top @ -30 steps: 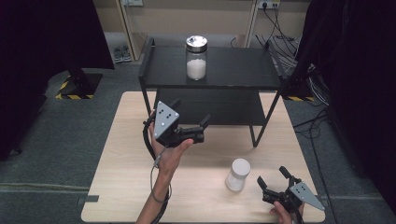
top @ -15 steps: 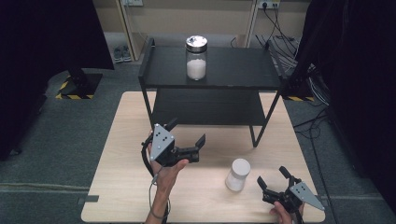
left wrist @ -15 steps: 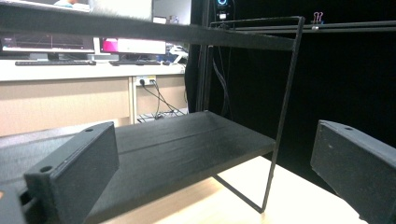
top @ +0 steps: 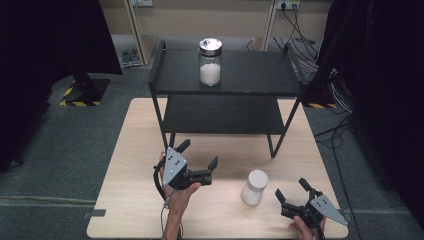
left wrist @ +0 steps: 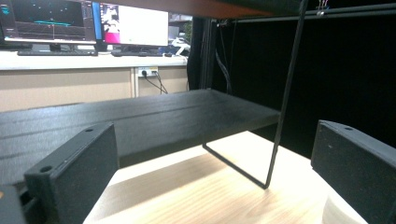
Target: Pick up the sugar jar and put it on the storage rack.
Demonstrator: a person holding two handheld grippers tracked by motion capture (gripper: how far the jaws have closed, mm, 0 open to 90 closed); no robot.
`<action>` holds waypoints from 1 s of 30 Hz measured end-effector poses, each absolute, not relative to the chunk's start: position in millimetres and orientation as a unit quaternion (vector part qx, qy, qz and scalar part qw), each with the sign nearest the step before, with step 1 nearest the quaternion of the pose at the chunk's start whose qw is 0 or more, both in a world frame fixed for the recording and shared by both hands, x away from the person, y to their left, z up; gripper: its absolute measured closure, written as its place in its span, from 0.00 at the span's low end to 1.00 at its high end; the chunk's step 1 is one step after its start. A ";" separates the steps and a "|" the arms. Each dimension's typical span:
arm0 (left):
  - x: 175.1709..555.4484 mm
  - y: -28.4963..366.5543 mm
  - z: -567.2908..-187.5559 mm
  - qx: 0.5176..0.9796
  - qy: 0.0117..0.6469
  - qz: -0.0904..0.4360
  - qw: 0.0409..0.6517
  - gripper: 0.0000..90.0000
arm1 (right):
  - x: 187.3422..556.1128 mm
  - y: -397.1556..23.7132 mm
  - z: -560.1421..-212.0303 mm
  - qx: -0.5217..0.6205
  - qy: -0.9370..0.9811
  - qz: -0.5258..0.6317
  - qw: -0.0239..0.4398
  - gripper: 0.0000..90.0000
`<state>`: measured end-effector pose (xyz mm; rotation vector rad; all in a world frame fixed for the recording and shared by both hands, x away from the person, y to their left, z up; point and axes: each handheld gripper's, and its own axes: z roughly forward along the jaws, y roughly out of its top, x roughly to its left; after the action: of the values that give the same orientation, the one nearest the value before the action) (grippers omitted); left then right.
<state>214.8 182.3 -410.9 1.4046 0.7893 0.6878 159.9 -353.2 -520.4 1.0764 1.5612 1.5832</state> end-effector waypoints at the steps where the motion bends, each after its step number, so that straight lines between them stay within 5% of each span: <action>1: 214.8 182.8 -415.0 0.614 0.347 0.299 0.642 0.00 | 159.9 -353.2 -520.4 0.411 0.597 0.605 0.329 0.00; 30: 188.0 187.9 -502.2 0.601 0.407 0.293 0.622 0.00 | 159.8 -352.5 -520.0 0.411 0.598 0.603 0.331 0.00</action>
<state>188.0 187.9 -502.2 1.3810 0.9341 0.6733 159.8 -352.5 -520.0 1.0737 1.5639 1.5776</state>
